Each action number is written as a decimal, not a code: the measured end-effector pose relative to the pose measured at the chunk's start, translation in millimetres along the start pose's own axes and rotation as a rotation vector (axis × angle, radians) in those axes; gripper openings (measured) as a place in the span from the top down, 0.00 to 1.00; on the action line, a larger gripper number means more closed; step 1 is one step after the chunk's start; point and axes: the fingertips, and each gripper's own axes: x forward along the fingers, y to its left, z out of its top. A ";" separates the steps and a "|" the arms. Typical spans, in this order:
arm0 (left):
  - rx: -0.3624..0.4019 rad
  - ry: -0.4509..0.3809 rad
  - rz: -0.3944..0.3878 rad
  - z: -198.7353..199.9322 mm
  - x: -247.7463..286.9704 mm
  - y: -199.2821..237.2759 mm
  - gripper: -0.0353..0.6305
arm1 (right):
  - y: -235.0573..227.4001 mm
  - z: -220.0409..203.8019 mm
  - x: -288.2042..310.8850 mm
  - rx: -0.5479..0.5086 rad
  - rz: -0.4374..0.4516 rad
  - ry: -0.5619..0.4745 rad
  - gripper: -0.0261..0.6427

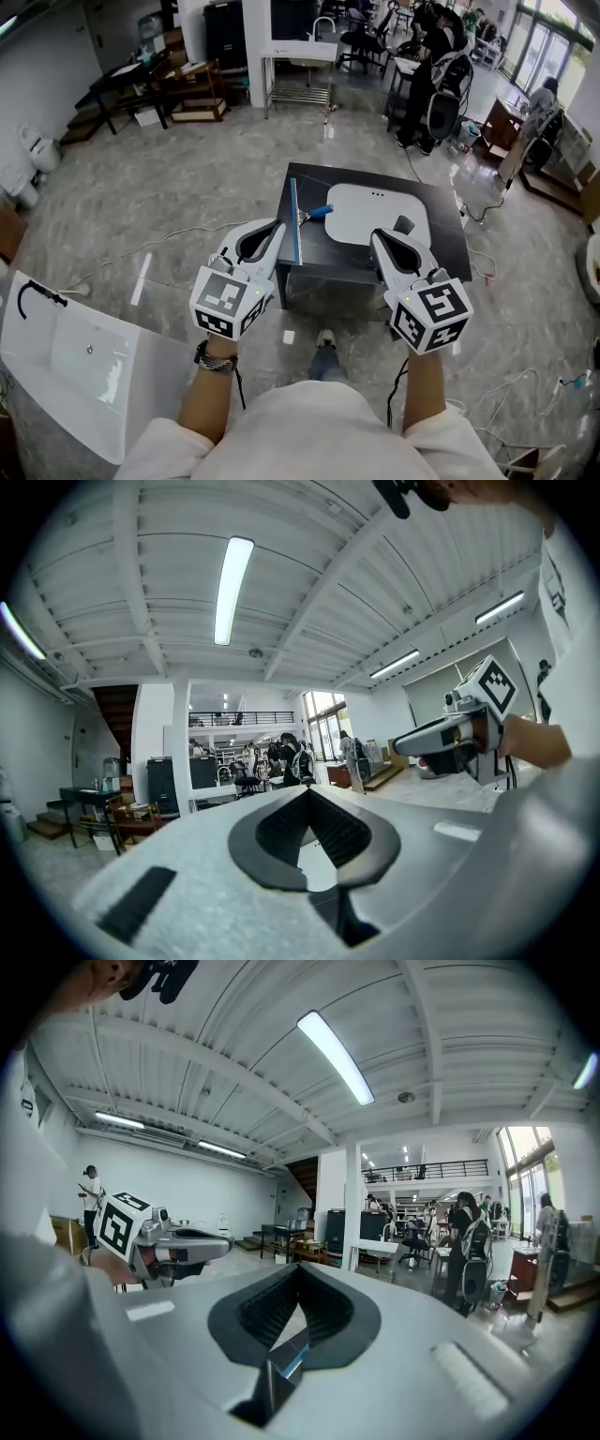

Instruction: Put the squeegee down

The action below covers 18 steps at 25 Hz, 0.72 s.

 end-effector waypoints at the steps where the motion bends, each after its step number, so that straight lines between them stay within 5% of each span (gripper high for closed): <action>1: 0.000 0.001 -0.001 0.1 -1.0 -1.3 0.94 | -0.1 0.3 -0.9 0.002 0.001 -0.001 0.95; 18: 0.004 -0.005 -0.019 3.7 3.0 -1.5 0.94 | -6.8 0.2 0.4 0.010 -0.007 -0.003 0.95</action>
